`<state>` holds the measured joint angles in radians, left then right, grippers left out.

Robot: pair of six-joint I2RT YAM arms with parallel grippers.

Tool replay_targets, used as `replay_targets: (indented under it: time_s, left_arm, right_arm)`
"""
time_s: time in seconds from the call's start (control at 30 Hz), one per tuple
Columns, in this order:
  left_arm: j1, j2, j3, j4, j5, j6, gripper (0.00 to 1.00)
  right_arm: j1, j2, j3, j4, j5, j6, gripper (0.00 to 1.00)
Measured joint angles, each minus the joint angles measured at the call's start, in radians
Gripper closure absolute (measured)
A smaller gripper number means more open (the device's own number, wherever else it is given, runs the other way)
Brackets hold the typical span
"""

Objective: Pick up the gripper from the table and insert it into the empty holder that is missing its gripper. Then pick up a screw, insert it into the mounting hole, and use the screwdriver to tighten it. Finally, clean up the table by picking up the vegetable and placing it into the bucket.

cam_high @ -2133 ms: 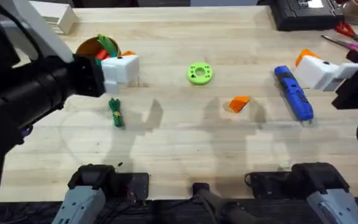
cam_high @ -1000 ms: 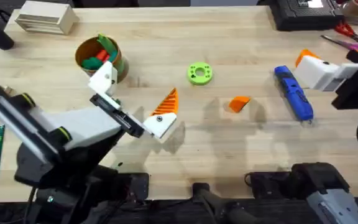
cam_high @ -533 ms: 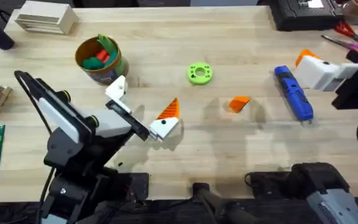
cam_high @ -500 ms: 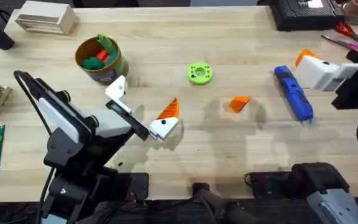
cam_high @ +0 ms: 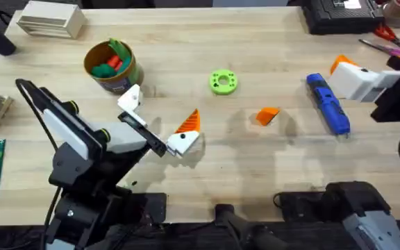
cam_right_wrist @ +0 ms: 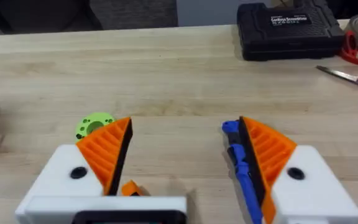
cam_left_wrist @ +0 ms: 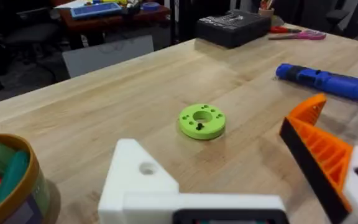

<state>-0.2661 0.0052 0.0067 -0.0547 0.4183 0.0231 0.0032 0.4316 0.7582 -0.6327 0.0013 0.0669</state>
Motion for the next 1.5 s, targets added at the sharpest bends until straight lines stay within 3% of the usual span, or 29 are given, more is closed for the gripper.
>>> replay_targets:
  time_s: [0.63, 0.8, 1.1, 1.13, 1.33, 1.5]
  left_arm:
    - [0.000, 0.000, 0.000, 0.001, 0.010, 0.000, 0.014]
    - [0.000, 0.000, 0.000, 0.002, 0.106, 0.000, 0.014]
    - [0.000, 0.000, 0.000, -0.003, 0.329, 0.000, 0.014]
    - [0.000, 0.000, 0.000, -0.006, 0.381, 0.000, 0.014]
    - [0.000, 0.000, 0.000, -0.010, 0.435, 0.000, 0.010]
    - [0.000, 0.000, 0.000, -0.011, 0.451, 0.000, 0.014]
  right_arm:
    - [0.000, 0.000, 0.000, 0.000, 0.000, 0.000, 0.012]
    - [0.000, 0.000, 0.000, 0.000, 0.000, 0.000, 0.012]
    - [0.000, 0.000, 0.000, -0.001, 0.000, 0.014, 0.012]
    - [0.000, 0.001, 0.000, -0.004, 0.000, 0.041, 0.012]
    - [0.001, 0.087, 0.018, -0.053, -0.087, -0.024, 0.012]
    - [0.048, 0.220, 0.106, -0.212, -0.144, -0.106, 0.013]
